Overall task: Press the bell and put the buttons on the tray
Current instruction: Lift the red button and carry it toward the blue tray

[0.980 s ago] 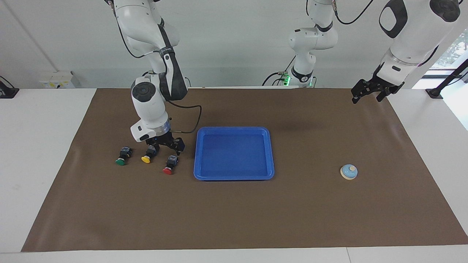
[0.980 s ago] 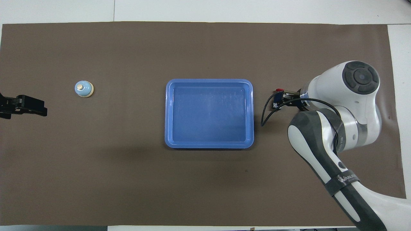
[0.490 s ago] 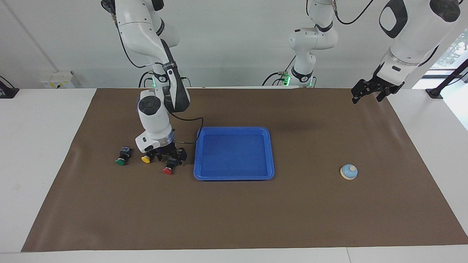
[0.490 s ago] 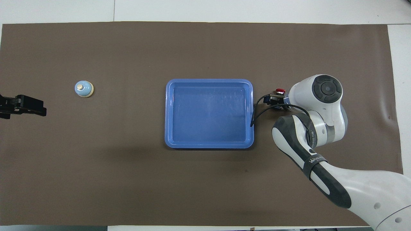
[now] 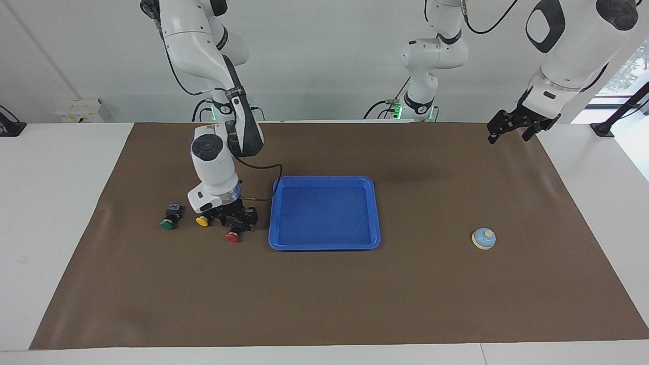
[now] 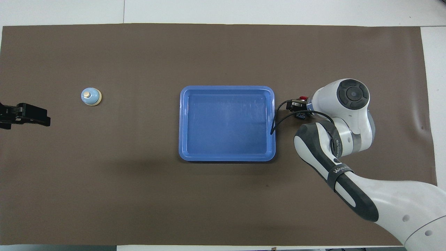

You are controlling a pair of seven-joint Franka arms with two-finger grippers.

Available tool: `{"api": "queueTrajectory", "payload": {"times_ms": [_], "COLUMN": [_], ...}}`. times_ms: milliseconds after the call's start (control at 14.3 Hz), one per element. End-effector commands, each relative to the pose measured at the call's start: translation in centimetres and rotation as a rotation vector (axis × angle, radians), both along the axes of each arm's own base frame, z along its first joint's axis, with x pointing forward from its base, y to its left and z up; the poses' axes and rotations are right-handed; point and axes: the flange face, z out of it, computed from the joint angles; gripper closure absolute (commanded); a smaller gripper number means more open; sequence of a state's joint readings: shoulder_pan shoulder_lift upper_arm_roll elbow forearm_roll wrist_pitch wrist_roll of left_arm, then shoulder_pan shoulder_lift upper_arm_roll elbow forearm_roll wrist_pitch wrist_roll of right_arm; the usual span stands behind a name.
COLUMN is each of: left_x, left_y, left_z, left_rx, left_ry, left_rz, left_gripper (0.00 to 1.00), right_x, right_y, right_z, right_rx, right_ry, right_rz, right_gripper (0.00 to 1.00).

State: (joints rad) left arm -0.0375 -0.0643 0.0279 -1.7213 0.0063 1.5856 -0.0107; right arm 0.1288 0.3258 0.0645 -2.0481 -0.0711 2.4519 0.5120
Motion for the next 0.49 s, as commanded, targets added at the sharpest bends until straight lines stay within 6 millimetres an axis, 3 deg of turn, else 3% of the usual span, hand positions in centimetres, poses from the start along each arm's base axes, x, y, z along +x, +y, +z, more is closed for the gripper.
{"api": "queueTrajectory", "payload": {"times_ms": [0,210,420], "left_x": [0.0,0.0,0.0], "left_y": [0.2,0.2,0.1], "left_z": [0.4,0.4,0.4], "left_rx": [-0.016,-0.016,-0.016], "left_ry": [-0.014,-0.014,-0.014], "left_rz": [-0.008,-0.008,-0.009], "left_gripper": [0.00,0.00,0.00], "right_x": [0.2,0.5,2.6], "right_y": [0.8,0.7,1.1], "right_z": [-0.2,0.5,5.9], "right_rx": [-0.009,-0.012,-0.034], "right_ry": [-0.012,-0.011,0.046], "right_rz": [-0.027,-0.022,-0.029], "right_gripper": [1.00,1.00,1.00]}}
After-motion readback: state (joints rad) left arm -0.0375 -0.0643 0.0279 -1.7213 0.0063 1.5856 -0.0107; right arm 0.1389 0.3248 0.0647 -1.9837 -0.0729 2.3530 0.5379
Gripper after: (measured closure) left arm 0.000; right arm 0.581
